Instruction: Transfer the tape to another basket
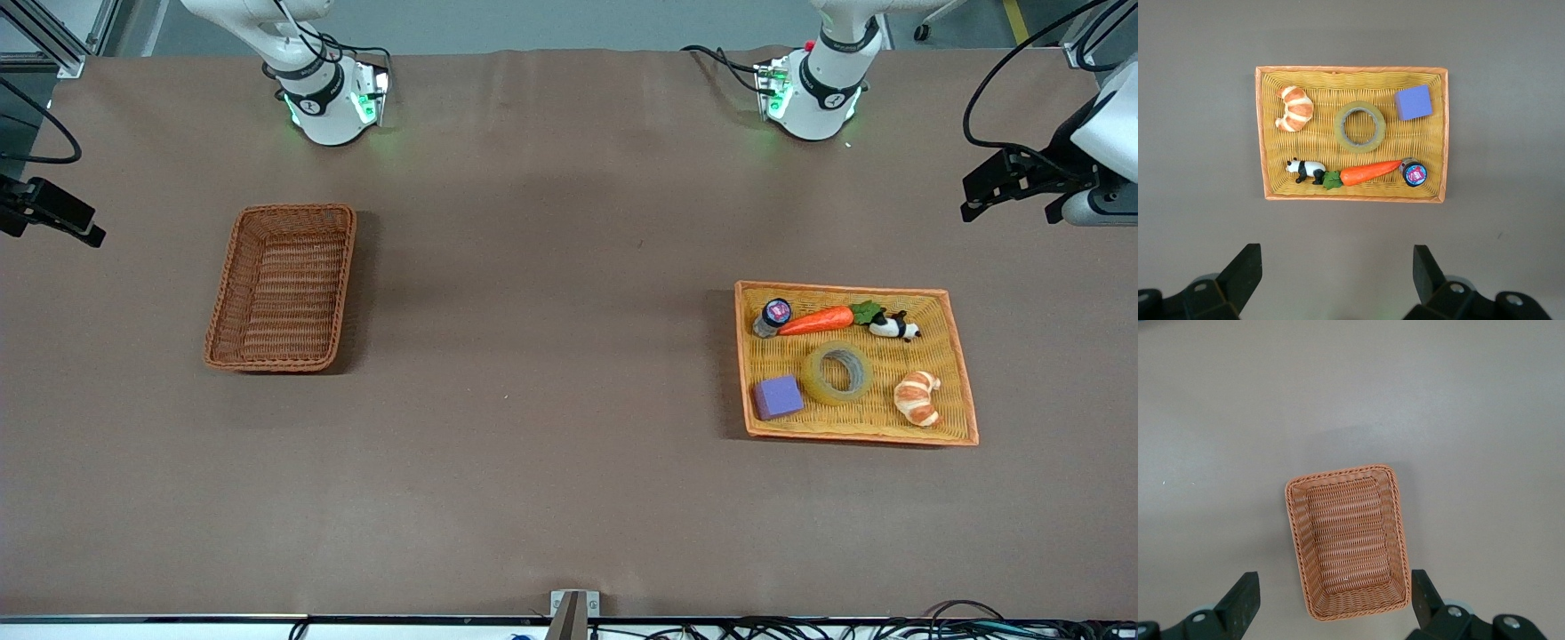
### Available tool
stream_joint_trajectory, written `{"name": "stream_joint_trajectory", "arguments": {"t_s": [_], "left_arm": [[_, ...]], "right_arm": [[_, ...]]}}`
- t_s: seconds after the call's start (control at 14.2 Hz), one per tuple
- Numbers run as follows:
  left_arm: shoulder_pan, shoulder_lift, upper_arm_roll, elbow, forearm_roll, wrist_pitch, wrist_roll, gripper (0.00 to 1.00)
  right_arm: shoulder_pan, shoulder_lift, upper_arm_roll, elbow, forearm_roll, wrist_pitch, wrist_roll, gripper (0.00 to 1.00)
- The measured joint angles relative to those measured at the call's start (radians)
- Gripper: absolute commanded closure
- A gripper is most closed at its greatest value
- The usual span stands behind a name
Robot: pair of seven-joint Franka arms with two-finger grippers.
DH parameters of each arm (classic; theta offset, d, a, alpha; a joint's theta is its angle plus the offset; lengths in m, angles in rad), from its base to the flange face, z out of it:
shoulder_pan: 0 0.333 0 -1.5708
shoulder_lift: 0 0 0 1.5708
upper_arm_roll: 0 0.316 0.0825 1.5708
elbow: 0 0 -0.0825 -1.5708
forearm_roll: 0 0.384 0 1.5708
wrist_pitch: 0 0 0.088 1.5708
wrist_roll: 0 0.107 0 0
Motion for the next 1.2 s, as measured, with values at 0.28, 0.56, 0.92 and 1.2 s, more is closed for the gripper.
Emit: {"name": "stream_joint_trajectory", "arguments": {"t_s": [0.28, 0.56, 0.92, 1.2], "left_arm": [[-0.001, 0.003, -0.003, 0.009, 0.0, 0.001, 0.0, 0.0], [0.004, 0.028, -0.003, 0.027, 0.0, 0.002, 0.0, 0.0], [0.017, 0.148, -0.003, 0.007, 0.022, 0.052, 0.0, 0.0], [0.017, 0.209, -0.003, -0.184, 0.025, 0.319, -0.015, 0.0]], "right_arm": [[0.0, 0.0, 0.0, 0.0, 0.0, 0.0, 0.0, 0.0], [0.0, 0.0, 0.0, 0.0, 0.0, 0.0, 0.0, 0.0], [0.0, 0.0, 0.0, 0.0, 0.0, -0.001, 0.0, 0.0], [0.0, 0.001, 0.0, 0.0, 0.0, -0.001, 0.0, 0.0]]}}
